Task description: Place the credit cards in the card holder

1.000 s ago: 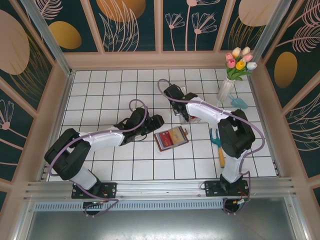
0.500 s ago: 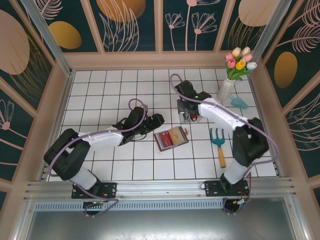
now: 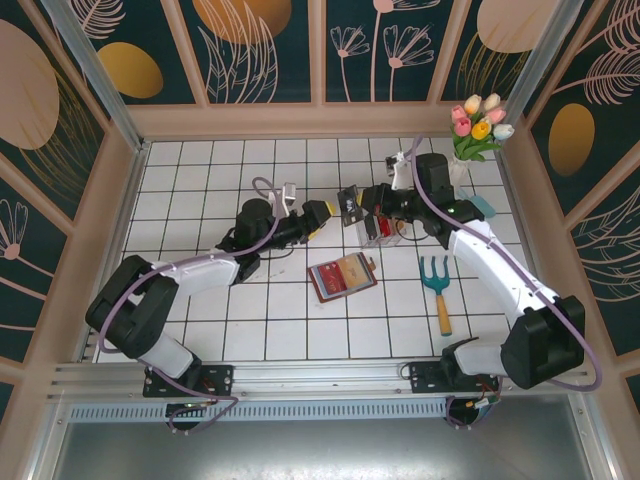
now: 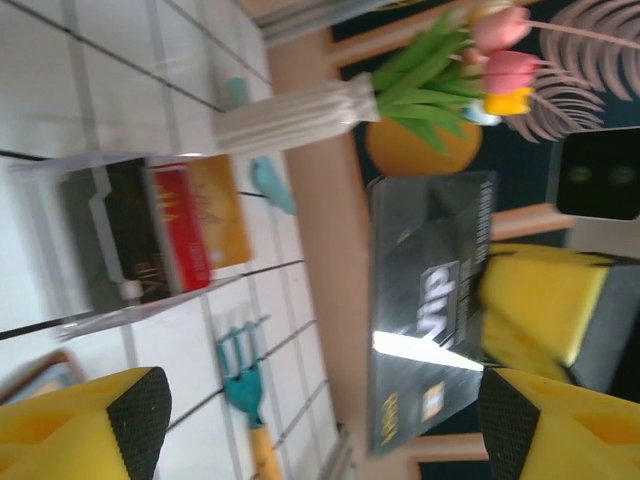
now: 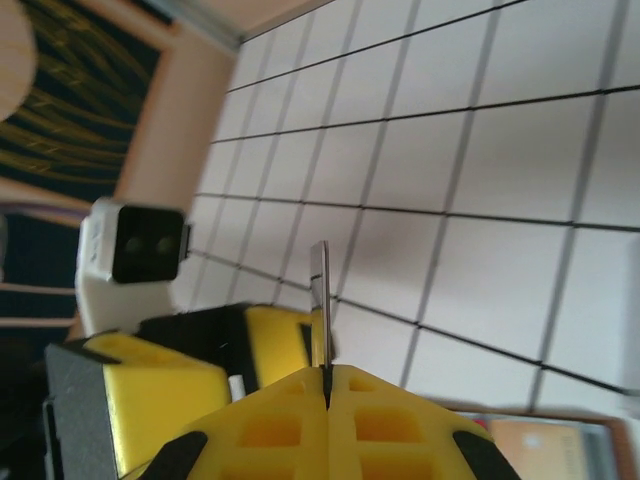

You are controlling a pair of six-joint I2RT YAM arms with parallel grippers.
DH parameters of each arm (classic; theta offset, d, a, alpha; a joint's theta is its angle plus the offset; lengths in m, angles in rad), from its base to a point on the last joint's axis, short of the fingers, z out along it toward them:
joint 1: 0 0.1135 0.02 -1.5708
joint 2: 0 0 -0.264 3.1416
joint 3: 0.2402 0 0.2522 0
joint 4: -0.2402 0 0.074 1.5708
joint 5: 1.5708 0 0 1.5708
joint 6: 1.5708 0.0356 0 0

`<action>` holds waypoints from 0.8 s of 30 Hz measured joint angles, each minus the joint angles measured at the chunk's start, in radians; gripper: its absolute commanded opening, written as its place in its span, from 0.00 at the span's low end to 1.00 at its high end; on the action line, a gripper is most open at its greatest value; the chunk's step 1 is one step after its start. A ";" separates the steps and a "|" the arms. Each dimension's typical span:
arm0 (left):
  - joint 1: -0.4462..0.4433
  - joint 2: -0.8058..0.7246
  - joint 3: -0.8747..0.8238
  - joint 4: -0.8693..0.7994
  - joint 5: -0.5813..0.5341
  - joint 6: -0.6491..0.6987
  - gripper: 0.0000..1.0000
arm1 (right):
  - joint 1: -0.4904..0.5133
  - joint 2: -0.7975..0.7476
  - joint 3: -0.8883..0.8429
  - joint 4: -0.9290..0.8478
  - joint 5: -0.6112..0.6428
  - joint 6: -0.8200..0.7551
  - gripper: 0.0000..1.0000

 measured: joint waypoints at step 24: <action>0.006 0.061 0.005 0.318 0.131 -0.193 0.04 | -0.026 0.054 -0.085 0.208 -0.233 0.118 0.43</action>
